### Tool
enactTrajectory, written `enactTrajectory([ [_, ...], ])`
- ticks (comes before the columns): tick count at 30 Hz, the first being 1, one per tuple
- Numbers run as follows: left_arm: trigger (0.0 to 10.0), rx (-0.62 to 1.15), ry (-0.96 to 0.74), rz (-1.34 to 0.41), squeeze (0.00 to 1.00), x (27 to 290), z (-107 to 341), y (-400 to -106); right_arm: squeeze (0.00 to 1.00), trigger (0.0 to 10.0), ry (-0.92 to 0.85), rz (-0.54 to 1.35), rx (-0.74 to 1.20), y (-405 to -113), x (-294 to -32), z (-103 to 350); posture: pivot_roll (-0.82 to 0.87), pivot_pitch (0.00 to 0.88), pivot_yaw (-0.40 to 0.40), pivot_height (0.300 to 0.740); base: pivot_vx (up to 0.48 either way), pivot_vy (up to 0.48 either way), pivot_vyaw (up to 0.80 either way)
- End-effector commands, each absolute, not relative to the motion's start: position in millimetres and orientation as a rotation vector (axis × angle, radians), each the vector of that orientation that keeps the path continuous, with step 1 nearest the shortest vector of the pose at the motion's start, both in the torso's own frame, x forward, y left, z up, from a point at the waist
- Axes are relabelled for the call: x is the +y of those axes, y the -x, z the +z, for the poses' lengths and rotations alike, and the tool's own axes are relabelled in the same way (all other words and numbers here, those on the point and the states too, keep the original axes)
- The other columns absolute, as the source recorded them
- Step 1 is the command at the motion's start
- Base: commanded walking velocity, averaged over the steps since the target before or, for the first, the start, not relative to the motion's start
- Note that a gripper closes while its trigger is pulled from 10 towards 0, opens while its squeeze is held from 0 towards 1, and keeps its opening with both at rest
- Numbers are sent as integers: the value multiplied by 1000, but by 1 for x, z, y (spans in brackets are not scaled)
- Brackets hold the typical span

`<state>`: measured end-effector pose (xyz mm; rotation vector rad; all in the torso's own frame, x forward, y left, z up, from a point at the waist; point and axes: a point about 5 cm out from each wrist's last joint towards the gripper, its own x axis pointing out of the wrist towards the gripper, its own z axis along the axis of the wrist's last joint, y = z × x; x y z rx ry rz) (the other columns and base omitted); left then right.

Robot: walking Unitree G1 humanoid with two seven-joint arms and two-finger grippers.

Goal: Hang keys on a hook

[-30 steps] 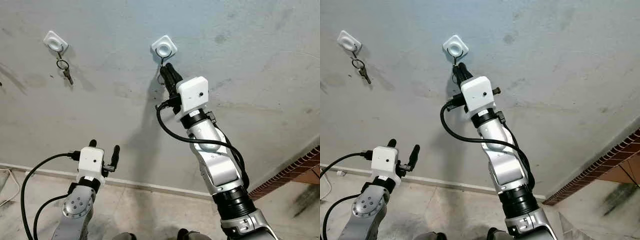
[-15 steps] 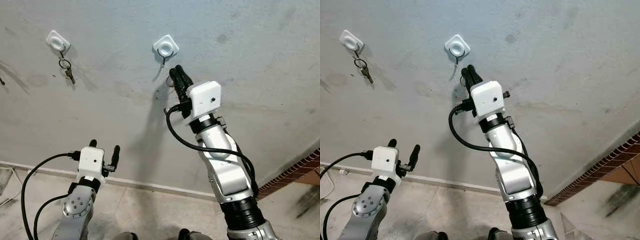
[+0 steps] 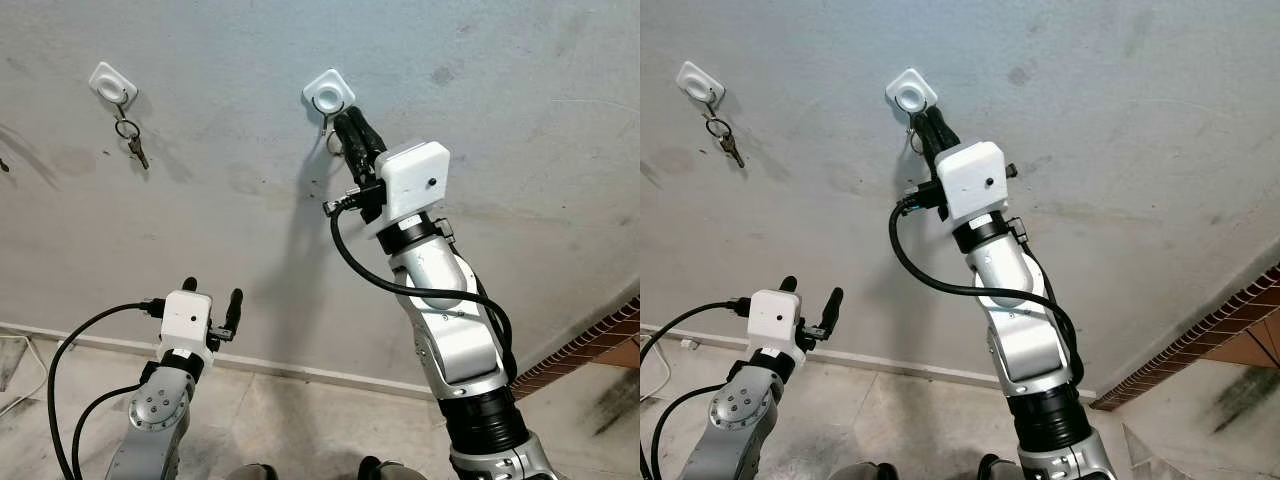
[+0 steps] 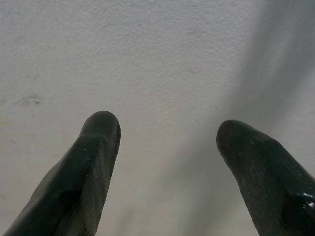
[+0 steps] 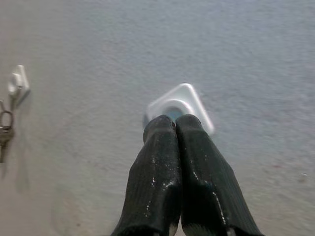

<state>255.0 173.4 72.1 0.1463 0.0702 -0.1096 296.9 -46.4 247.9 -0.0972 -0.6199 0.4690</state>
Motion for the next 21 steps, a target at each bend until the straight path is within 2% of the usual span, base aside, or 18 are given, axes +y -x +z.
enactTrajectory([
  [1,10000,80,-157,-111,0,174,69,-253,0,10000,81,495,-634,-295,-41,254,53,153,40,740,0,0,0],
  [21,10000,85,-162,-104,0,175,68,-250,0,10000,-46,487,-560,-306,-32,251,76,163,38,740,0,0,0],
])
